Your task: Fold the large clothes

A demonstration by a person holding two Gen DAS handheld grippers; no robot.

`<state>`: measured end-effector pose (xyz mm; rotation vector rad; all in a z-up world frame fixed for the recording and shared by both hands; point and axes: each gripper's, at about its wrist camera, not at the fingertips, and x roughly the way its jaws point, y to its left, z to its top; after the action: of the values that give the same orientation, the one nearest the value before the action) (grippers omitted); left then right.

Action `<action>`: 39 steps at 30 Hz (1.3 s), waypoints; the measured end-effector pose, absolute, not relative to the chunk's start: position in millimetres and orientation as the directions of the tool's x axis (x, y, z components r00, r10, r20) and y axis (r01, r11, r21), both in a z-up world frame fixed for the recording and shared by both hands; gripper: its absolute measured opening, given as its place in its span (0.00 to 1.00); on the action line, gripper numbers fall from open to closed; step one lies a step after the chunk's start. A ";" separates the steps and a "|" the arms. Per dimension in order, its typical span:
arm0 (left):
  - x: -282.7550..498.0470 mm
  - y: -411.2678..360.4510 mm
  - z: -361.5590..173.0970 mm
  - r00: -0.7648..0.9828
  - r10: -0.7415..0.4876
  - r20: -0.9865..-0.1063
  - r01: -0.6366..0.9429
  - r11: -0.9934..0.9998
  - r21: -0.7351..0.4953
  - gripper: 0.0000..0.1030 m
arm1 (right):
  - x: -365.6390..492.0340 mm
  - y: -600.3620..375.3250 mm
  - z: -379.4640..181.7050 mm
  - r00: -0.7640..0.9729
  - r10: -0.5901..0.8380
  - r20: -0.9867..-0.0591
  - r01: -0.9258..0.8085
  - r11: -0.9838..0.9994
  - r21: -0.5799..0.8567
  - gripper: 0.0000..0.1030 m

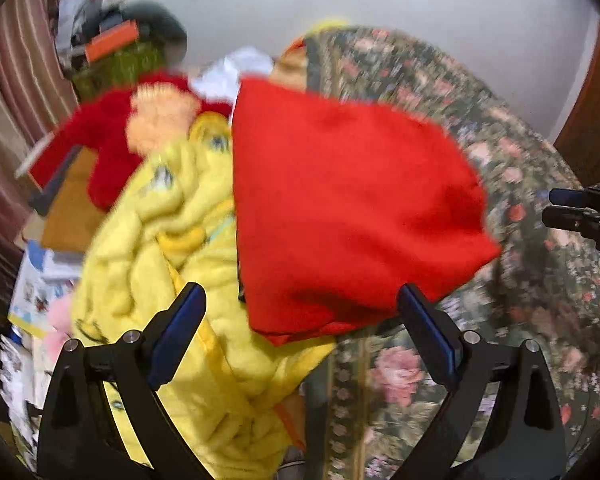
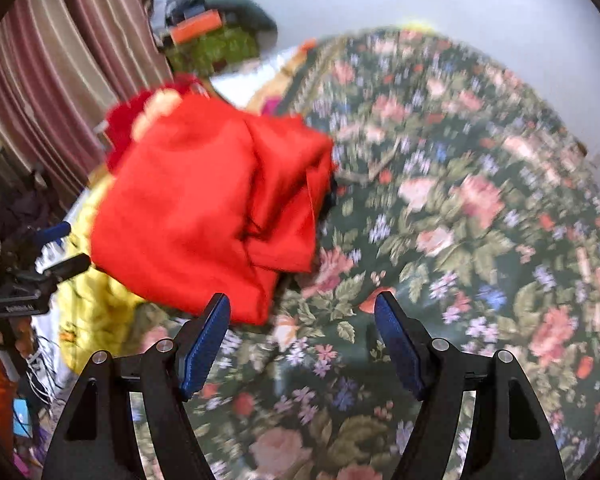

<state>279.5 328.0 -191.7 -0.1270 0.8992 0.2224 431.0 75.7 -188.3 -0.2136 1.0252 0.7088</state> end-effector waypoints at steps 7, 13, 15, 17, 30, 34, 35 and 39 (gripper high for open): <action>233.5 277.1 -86.6 0.781 0.173 -0.600 -0.220 0.975 -0.005 0.95 | 365.6 42.1 -77.3 0.496 0.560 -0.664 -0.656 0.742 0.136 0.70; 175.5 225.9 -11.3 0.902 0.169 -0.398 -0.192 0.981 -0.019 0.95 | 301.0 7.2 0.4 0.600 0.644 -0.475 -0.667 0.730 0.147 0.70; 153.4 207.7 6.4 0.926 0.177 -0.334 -0.192 0.981 -0.011 0.95 | 277.8 -5.7 20.1 0.626 0.658 -0.419 -0.667 0.730 0.149 0.70; 132.9 192.1 18.4 0.940 0.200 -0.277 -0.209 0.978 0.000 0.95 | 252.8 -18.8 37.4 0.650 0.667 -0.363 -0.666 0.731 0.152 0.70; 36.9 143.7 40.3 0.967 0.232 -0.102 -0.236 0.971 -0.035 0.95 | 137.5 -60.5 66.1 0.688 0.693 -0.217 -0.678 0.720 0.150 0.70; 23.3 139.0 39.5 0.965 0.249 -0.086 -0.252 0.967 -0.031 0.95 | 118.6 -61.2 66.3 0.694 0.687 -0.215 -0.679 0.724 0.123 0.70; 21.4 138.7 39.0 0.965 0.249 -0.085 -0.253 0.967 -0.032 0.95 | 116.6 -61.1 66.4 0.695 0.686 -0.215 -0.679 0.725 0.118 0.70; 17.4 138.2 38.4 0.966 0.245 -0.085 -0.249 0.968 -0.037 0.95 | 110.3 -60.3 65.8 0.697 0.684 -0.215 -0.680 0.726 0.108 0.70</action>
<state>17.4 138.2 38.4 -0.0472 0.0796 0.2499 110.3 -60.4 65.8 0.0208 0.2480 0.7606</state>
